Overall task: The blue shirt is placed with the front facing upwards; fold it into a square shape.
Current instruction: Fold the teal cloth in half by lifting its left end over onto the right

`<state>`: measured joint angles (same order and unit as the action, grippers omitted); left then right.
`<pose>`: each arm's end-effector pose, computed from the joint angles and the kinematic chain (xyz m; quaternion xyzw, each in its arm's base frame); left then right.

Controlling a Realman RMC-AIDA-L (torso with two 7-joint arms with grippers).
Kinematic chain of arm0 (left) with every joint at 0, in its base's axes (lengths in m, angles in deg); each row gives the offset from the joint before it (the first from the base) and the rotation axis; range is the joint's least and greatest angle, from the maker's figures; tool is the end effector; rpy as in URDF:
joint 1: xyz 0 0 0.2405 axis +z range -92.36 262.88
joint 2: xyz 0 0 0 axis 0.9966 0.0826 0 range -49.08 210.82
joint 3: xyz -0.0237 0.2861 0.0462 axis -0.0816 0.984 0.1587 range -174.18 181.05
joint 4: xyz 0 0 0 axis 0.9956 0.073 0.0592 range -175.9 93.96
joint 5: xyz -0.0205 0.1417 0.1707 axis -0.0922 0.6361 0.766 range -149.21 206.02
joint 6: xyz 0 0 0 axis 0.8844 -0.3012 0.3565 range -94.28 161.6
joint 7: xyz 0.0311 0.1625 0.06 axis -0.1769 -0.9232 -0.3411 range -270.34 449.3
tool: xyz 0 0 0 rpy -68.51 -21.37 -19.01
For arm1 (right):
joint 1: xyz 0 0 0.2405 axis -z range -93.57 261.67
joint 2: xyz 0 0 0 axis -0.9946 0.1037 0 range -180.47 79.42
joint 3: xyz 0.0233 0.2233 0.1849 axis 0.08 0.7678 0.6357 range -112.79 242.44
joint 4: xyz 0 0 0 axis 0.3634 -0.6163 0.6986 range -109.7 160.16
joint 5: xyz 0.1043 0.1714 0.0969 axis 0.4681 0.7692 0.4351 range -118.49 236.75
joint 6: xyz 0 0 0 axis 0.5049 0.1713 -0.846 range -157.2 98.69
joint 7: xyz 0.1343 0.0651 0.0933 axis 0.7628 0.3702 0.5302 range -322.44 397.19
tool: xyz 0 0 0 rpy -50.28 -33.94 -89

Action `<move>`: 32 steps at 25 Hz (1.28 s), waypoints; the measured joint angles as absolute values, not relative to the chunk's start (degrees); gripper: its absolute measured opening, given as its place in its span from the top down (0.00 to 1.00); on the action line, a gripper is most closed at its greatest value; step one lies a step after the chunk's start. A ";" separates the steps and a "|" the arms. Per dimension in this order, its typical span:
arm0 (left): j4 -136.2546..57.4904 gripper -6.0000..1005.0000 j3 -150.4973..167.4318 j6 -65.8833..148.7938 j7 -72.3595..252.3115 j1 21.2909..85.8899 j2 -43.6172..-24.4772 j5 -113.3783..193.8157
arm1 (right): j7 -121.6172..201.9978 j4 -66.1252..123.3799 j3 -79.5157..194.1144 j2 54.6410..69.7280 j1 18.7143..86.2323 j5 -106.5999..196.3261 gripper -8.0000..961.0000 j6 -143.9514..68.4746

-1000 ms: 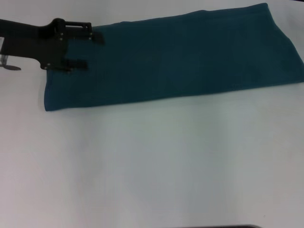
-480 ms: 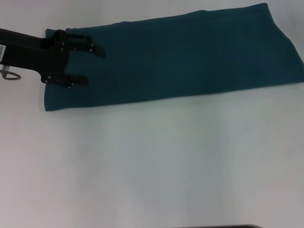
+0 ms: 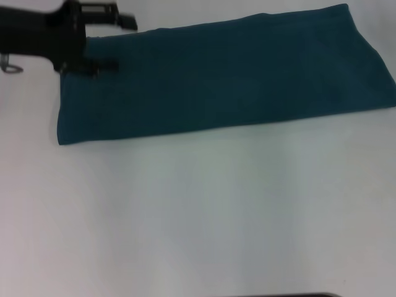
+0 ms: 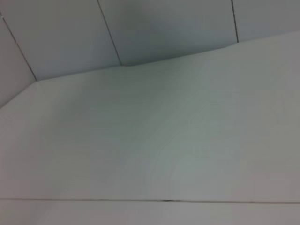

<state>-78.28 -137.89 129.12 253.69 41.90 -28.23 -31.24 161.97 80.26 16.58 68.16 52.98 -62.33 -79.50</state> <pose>-0.2325 0.4287 0.0252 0.6624 0.7220 0.1957 0.0415 0.3054 0.4778 0.0422 -0.7749 0.4417 0.1924 0.4091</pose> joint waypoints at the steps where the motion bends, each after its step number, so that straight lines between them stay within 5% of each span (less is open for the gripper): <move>1: -78.31 0.12 -139.01 129.54 252.16 41.93 -28.34 -32.91 | 161.74 80.26 16.58 68.18 52.98 -62.34 0.39 -79.50; 7: -78.20 0.13 -144.57 130.59 239.07 44.10 -30.85 -44.63 | 161.32 79.77 16.58 68.34 52.90 -62.34 0.39 -79.30; 32: -84.39 0.13 -138.22 128.78 241.68 43.13 -29.85 -36.81 | 159.91 79.64 17.48 68.74 53.14 -60.83 0.39 -78.80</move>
